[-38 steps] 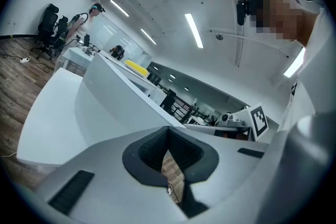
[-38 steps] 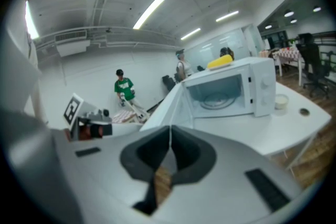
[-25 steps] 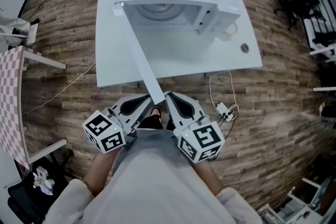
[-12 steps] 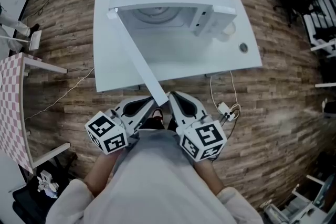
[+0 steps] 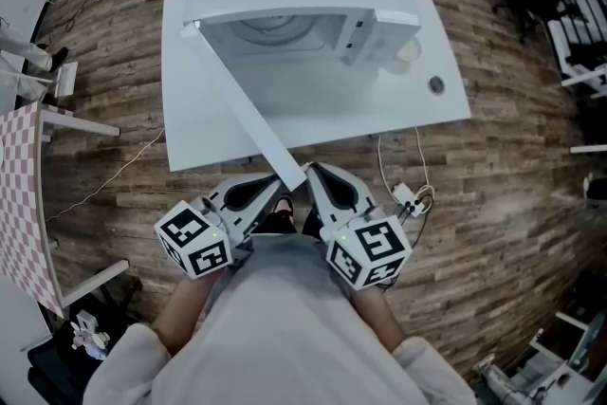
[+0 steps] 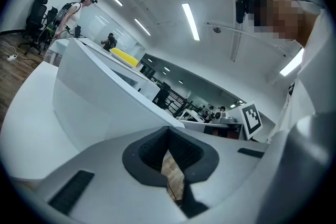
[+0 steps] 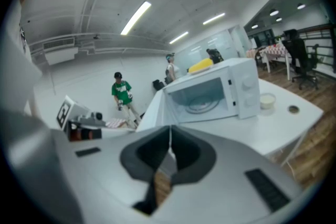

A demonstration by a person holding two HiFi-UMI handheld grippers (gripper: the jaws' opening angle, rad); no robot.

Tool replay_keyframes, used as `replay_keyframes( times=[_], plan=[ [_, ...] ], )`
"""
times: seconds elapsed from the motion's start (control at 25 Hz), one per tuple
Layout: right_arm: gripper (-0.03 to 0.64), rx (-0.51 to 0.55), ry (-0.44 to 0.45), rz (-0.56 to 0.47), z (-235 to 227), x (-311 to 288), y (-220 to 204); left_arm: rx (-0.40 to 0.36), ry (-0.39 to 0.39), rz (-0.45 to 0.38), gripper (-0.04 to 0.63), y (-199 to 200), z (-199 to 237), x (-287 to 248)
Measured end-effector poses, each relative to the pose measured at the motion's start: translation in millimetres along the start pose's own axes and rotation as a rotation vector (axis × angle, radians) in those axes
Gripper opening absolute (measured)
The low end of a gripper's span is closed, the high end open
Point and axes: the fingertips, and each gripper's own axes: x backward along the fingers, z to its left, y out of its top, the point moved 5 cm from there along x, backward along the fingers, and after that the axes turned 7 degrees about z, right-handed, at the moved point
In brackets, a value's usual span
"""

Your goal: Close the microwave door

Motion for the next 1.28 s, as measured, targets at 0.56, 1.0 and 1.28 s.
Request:
replay_keyframes(
  times=[0.56, 1.0, 1.28],
  plan=[
    [0.023, -0.017, -0.019, -0.001, -24, 2, 10, 0.003, -0.018, 0.009, 0.018, 11, 0, -25],
    [0.023, -0.016, 0.003, 0.022, -36, -6, 10, 0.003, -0.018, 0.01, 0.018, 16, 1, -37],
    [0.023, 0.018, 0.016, 0.045, -49, -5, 18, 0.003, -0.009, -0.004, 0.019, 23, -3, -50]
  ],
)
